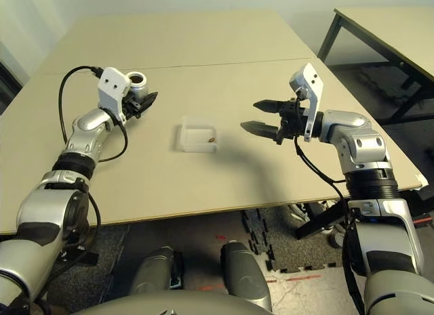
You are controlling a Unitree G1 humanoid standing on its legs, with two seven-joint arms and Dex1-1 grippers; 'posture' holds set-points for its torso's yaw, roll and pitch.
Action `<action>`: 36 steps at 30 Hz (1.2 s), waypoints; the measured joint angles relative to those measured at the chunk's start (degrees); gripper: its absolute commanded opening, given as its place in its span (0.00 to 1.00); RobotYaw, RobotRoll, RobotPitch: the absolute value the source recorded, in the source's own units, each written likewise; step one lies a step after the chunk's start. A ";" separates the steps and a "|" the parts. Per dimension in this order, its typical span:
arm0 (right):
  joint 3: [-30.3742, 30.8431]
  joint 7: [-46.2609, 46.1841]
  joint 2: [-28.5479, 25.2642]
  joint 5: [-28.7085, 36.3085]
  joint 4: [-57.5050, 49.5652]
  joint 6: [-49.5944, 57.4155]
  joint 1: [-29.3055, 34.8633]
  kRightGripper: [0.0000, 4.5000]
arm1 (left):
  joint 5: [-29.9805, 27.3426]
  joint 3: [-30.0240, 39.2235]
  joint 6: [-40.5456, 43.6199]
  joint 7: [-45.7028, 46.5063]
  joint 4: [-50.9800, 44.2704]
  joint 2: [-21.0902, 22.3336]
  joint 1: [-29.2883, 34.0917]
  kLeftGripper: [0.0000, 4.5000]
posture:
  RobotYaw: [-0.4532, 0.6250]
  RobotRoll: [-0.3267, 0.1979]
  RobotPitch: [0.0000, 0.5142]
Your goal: Pour the medicine from the bottle into the box.
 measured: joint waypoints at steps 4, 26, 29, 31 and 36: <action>0.00 -0.12 0.12 -0.09 0.80 -0.43 -0.31 1.00 | -0.36 0.17 0.26 1.08 0.13 -1.02 0.45 0.58 | 0.33 0.62 0.12; 0.02 -1.07 0.91 -0.59 -0.85 1.15 0.42 1.00 | -1.26 1.06 -3.89 2.53 8.11 -2.56 0.19 0.58 | 0.31 0.62 0.26; 0.02 -1.06 0.91 -0.59 -0.92 1.89 0.53 1.00 | -1.27 1.18 -4.58 2.58 8.11 -2.56 0.32 0.58 | 0.31 0.62 0.27; 0.02 -1.04 0.91 -0.59 -1.03 2.20 0.53 1.00 | -1.28 1.48 -4.87 2.54 8.16 -2.56 0.54 0.58 | 0.31 0.62 0.28; 0.03 -0.85 0.82 -0.56 -1.75 3.15 0.53 1.00 | -2.04 2.54 -5.38 1.69 8.77 -2.58 1.87 0.98 | 0.31 0.62 0.28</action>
